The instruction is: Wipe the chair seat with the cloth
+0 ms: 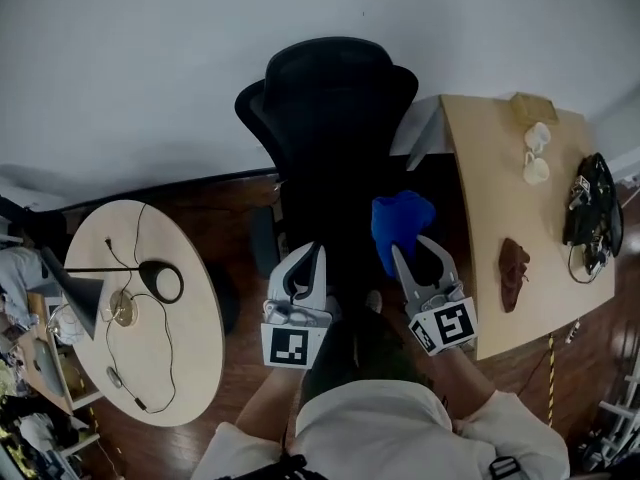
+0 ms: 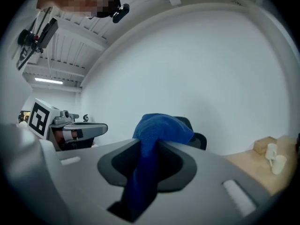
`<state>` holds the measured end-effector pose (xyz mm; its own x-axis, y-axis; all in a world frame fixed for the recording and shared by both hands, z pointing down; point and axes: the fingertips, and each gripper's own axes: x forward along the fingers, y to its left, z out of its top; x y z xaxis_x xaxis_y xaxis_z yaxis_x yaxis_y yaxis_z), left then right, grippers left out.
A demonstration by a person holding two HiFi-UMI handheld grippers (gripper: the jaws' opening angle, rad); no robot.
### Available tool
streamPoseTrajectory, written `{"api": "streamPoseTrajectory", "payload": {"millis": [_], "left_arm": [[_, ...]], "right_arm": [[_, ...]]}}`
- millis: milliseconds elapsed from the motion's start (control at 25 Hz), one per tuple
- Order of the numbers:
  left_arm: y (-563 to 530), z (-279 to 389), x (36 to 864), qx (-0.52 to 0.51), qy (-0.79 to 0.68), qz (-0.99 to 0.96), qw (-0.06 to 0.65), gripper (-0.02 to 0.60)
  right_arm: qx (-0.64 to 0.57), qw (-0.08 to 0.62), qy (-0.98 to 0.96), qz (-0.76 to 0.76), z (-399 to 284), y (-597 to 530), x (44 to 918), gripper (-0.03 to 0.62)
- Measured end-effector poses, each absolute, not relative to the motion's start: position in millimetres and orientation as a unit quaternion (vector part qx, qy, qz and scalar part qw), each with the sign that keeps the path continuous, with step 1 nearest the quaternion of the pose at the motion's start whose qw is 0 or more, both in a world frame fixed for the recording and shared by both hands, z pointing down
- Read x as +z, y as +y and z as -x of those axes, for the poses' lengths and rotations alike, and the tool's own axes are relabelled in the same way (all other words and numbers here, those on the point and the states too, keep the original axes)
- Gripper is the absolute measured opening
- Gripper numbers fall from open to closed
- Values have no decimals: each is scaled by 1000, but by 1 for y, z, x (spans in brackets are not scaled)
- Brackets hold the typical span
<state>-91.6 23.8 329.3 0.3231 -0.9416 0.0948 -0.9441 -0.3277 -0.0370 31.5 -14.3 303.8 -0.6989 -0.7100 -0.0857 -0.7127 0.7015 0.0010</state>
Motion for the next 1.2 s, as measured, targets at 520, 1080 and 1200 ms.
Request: {"api": "streamPoseTrajectory", "payload": {"millis": [520,1080,1200], "left_arm": [[-225,161,580,-9,-624,-779,-64,0],[-175,190,678,15,-649,-761,-15,0],[-174,193,681,15,-648,-761,-11,0]], "right_arm": [[-213,-179,897,344,88,-302,801,95],[-279,-304,877,245,273,-337,1035,94],[-283,-312,870,256,256,-349,1045,94]]}}
